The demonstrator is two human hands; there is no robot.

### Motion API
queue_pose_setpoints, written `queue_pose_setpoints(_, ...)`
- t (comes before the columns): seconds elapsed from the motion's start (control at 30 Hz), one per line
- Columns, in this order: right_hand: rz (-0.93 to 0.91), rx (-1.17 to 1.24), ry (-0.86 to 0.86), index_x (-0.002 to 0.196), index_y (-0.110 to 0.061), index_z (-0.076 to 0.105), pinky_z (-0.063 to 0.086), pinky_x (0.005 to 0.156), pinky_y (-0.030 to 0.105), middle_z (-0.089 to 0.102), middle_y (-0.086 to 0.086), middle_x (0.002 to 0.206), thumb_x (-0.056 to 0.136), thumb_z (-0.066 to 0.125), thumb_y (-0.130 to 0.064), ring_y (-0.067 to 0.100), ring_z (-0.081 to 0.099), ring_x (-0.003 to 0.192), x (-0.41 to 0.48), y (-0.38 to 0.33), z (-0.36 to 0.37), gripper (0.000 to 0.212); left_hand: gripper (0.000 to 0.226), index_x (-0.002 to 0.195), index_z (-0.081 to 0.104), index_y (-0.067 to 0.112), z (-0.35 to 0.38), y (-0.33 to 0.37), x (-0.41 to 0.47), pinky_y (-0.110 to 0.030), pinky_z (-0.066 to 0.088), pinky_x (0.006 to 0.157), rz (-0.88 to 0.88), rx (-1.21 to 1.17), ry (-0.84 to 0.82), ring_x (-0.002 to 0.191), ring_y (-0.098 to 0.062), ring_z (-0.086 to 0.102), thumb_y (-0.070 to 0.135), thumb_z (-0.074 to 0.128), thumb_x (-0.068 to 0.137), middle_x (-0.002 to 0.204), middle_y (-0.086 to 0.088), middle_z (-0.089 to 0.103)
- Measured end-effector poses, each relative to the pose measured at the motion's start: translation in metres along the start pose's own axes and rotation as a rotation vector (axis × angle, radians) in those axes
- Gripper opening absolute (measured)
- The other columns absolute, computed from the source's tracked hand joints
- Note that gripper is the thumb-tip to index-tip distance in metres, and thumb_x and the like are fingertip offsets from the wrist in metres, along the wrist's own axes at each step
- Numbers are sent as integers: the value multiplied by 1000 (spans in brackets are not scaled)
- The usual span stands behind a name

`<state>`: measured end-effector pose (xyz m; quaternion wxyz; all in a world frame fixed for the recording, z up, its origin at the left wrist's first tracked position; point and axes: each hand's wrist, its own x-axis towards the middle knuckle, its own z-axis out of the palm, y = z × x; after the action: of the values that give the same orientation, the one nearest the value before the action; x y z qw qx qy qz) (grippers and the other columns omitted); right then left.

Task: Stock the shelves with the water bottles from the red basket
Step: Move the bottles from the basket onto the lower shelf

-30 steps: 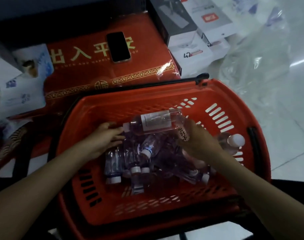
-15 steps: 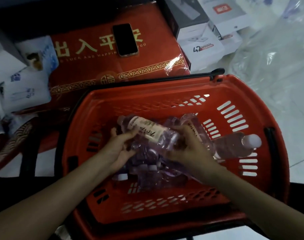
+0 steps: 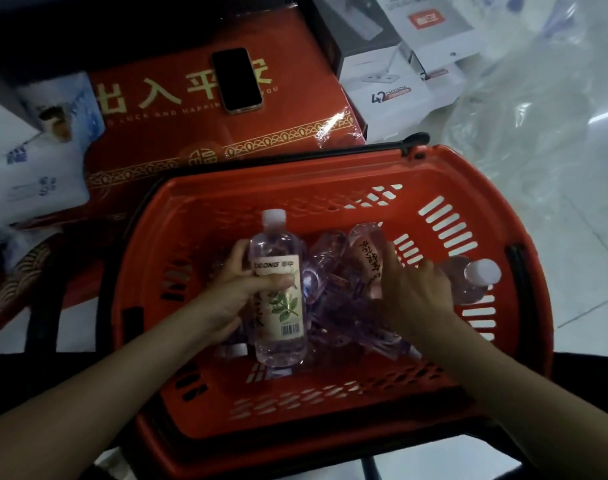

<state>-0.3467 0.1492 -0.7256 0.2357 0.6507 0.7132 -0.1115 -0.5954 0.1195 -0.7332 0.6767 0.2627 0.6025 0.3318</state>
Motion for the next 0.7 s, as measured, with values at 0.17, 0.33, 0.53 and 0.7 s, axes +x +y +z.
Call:
queue_pose_setpoints(0.17,-42,29,-13,147,-26,25,49,88,40,66,12,117,80,73,-46,35,58,111,11,1,-10,84,76,125,50,33,3,0,-6,-41,55,83,-10,86,-43,100,-21,70,22,84,58,110,-1,73)
queue_pose_setpoints(0.33,-255,208,143,130,-30,53,61,76,40,68,6,111,65,89,-25,27,68,91,-5,13,-74,75,79,126,52,31,-2,2,-5,-49,52,92,-2,-6,22,106,-28,67,16,86,56,111,-6,71)
queue_pose_setpoints(0.53,-414,601,-211,131,-40,39,59,71,25,65,-18,111,53,95,-12,11,68,90,-28,27,-117,101,78,123,54,37,-6,-1,-6,-55,50,96,-2,-88,-33,107,-30,67,13,84,55,116,-9,70)
queue_pose_setpoints(0.7,-383,1258,-296,134,-21,52,53,93,35,69,-2,118,75,80,-4,14,66,110,2,4,-81,67,77,120,57,24,2,-13,-9,-49,51,95,-19,-23,-77,108,-30,66,16,87,50,110,-8,73)
